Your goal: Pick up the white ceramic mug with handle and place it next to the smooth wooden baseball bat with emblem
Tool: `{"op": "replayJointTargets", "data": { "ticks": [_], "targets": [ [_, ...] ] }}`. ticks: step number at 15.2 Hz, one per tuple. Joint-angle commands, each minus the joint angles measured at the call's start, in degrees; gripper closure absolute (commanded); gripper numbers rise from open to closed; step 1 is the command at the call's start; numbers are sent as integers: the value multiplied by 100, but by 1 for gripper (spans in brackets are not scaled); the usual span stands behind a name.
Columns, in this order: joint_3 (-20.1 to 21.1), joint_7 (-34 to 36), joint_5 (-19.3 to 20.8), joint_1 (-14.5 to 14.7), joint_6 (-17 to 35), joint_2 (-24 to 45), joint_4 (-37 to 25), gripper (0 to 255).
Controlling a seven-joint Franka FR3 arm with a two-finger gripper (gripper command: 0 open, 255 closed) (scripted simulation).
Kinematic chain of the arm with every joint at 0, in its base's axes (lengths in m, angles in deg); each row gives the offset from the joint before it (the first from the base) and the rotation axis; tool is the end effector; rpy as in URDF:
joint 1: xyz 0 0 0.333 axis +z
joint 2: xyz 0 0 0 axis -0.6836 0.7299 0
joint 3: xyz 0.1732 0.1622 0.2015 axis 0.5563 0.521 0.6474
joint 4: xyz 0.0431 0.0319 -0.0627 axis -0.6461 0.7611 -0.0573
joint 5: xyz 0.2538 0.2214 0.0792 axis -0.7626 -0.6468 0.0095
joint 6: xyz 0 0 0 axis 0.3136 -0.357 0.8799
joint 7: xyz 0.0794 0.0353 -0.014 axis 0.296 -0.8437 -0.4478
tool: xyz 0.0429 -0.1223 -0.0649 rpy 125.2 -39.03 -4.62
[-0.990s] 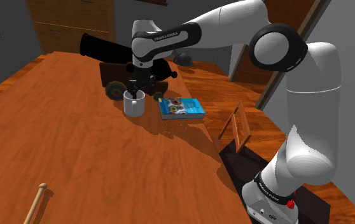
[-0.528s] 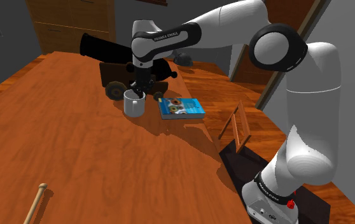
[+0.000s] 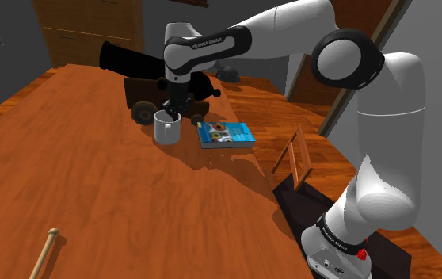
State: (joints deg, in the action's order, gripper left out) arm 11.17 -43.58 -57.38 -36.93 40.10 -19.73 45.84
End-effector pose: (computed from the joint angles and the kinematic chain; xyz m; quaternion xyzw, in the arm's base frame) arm 0.6251 0.1327 0.3340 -0.9988 -0.0109 0.0459 0.0129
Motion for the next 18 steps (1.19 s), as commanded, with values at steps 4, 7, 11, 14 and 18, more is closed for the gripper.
{"op": "replayJointTargets", "data": {
  "ticks": [4,7,11,14,18],
  "targets": [
    [8,3,-11,-1,-308,-109,-201,255],
    [12,5,-17,-1,-508,-169,-342,255],
    [17,9,-24,1,-784,-231,-556,255],
    [20,12,-27,3,-997,-265,-736,255],
    [23,18,-30,9,-1292,-290,-1007,255]
  ]
}}
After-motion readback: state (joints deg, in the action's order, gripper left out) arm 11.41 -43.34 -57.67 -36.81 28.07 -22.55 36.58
